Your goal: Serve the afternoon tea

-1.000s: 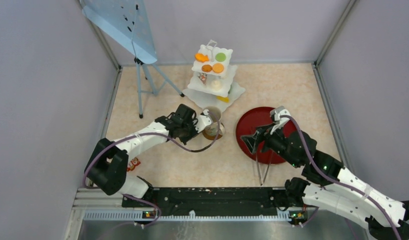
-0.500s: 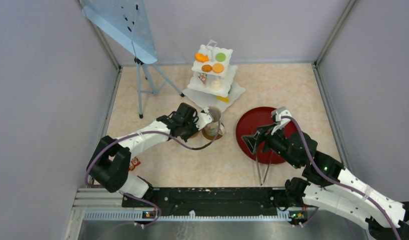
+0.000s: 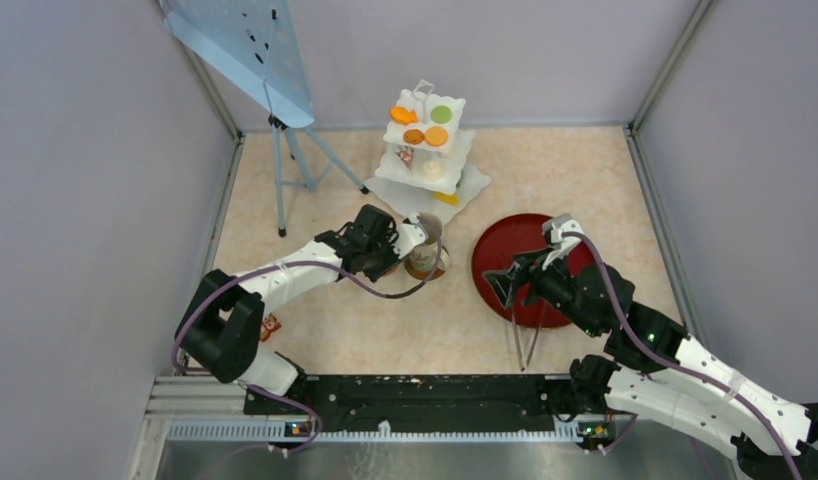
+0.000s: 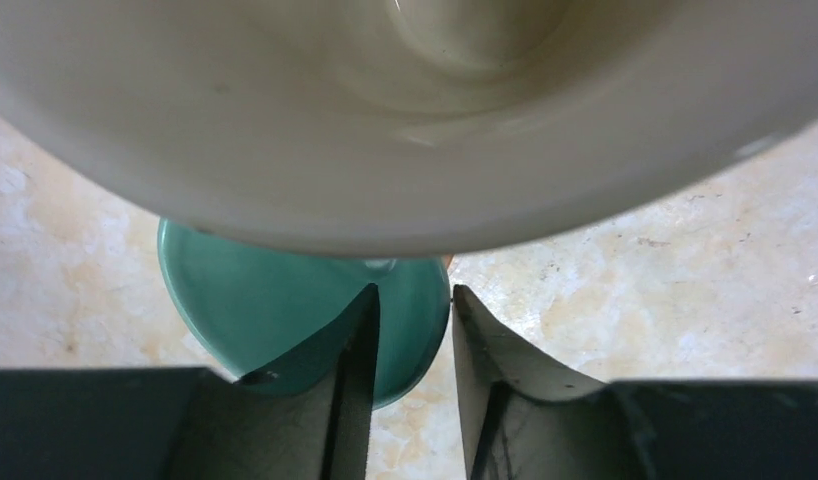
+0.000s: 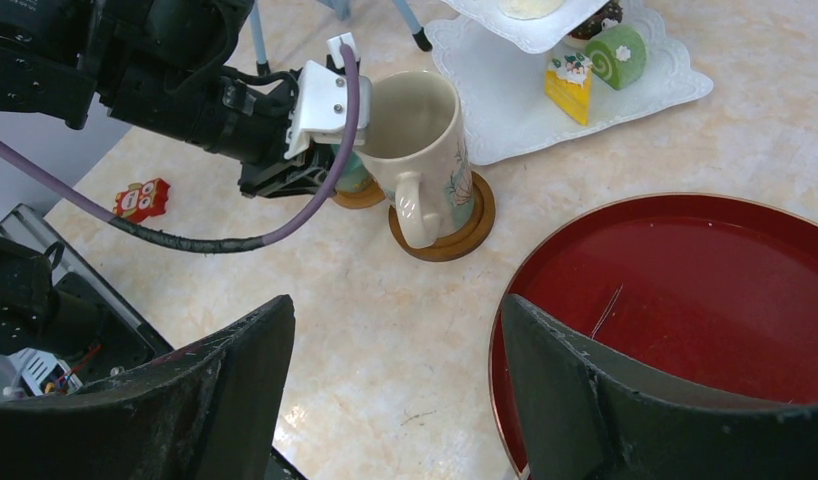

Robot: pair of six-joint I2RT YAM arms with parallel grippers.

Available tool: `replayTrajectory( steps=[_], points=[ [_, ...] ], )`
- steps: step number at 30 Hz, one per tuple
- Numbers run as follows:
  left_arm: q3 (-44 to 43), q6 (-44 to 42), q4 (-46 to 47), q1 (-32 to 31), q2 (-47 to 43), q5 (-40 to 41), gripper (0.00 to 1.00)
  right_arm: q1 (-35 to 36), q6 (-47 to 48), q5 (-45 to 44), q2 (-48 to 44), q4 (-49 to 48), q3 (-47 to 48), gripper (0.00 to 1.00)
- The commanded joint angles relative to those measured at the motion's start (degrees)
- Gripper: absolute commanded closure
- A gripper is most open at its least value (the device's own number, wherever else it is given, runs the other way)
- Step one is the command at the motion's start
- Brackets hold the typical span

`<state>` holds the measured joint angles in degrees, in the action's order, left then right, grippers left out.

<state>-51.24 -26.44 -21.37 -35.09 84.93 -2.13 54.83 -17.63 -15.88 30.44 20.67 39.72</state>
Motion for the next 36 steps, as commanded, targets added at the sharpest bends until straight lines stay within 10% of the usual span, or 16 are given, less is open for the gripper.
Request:
replayTrajectory(
  steps=[1, 8, 12, 24, 36],
  points=[
    [-1.02, 0.54, 2.28, -0.38, -1.76, -1.34, 0.54, -0.22, 0.24, -0.25, 0.09, -1.61, 0.32, 0.25],
    [0.59, 2.06, 0.95, -0.65, -8.81, -1.92, 0.35, -0.22, -0.01, -1.35, 0.30, -0.35, 1.93, 0.25],
    [0.76, 4.00, -0.94, -0.70, -15.72, -3.94, 0.02, -0.24, -0.25, -2.84, 0.86, 1.12, 3.48, 0.25],
    [-4.38, 15.48, 0.15, -0.71, -42.05, -10.04, 0.01, -0.23, 5.50, -14.85, 0.88, 12.58, 18.60, 0.13],
    [-20.27, 22.91, 8.17, -0.68, -45.47, -0.16, 0.01, -0.22, 14.77, -25.40, 0.64, 16.10, 34.85, 0.12]
  ],
)
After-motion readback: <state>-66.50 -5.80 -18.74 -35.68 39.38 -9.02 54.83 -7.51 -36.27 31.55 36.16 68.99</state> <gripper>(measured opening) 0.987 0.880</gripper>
